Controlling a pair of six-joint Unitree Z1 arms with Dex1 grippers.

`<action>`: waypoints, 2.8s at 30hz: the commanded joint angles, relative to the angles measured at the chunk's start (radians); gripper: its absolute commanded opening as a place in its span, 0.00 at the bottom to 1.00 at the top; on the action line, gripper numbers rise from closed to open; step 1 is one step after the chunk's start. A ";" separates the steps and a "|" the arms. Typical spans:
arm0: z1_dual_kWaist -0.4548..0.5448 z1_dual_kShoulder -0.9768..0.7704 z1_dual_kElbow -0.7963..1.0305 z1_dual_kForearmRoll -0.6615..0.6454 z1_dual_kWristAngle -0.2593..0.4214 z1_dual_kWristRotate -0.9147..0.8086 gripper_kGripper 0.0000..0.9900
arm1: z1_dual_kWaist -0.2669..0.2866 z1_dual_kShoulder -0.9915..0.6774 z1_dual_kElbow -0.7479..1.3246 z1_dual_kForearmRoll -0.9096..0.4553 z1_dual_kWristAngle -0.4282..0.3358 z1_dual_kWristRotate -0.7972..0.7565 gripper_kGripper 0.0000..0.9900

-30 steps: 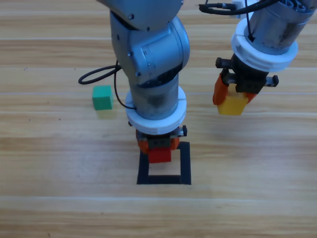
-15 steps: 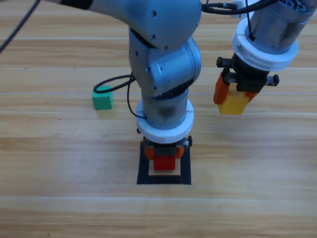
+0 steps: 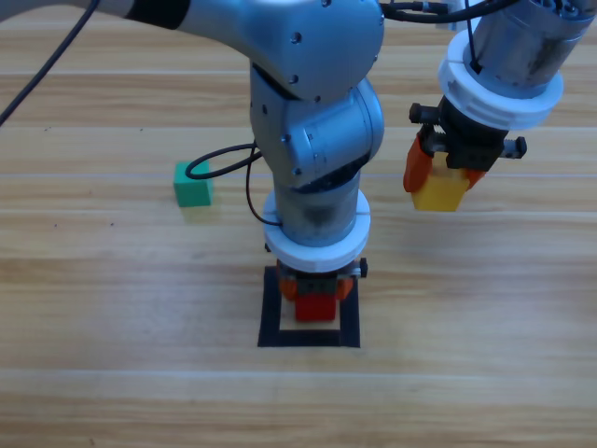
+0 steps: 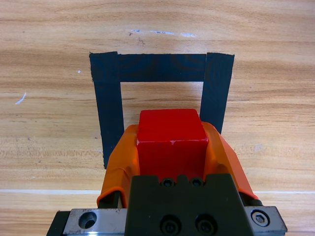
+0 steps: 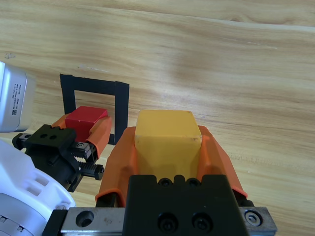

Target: Stack the blocks in the rectangular block: red at the bottom, yellow in the middle, green on top

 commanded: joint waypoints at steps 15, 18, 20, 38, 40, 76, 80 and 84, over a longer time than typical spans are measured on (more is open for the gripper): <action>-0.003 0.042 0.059 -0.050 -0.007 0.009 0.07 | -0.031 0.076 -0.011 0.014 0.011 -0.007 0.00; 0.000 0.040 0.083 -0.070 -0.008 0.011 0.07 | -0.031 0.076 -0.011 0.014 0.012 -0.007 0.00; 0.005 0.040 0.097 -0.082 -0.008 0.012 0.07 | -0.031 0.077 -0.009 0.014 0.014 -0.007 0.00; 0.016 0.011 0.113 -0.093 -0.004 0.003 0.51 | -0.031 0.077 -0.006 0.014 0.015 -0.009 0.00; 0.016 0.000 0.117 -0.091 -0.002 -0.005 0.53 | -0.031 0.077 -0.005 0.014 0.015 -0.009 0.00; -0.010 -1.230 0.367 -0.090 0.228 0.367 0.93 | 0.194 0.217 -0.218 0.187 -0.050 0.220 0.00; -0.010 -1.264 0.381 -0.090 0.226 0.379 0.93 | 0.243 0.338 -0.382 0.264 -0.073 0.275 0.00; -0.010 -1.284 0.383 -0.090 0.228 0.379 0.93 | 0.258 0.439 -0.545 0.350 -0.083 0.306 0.00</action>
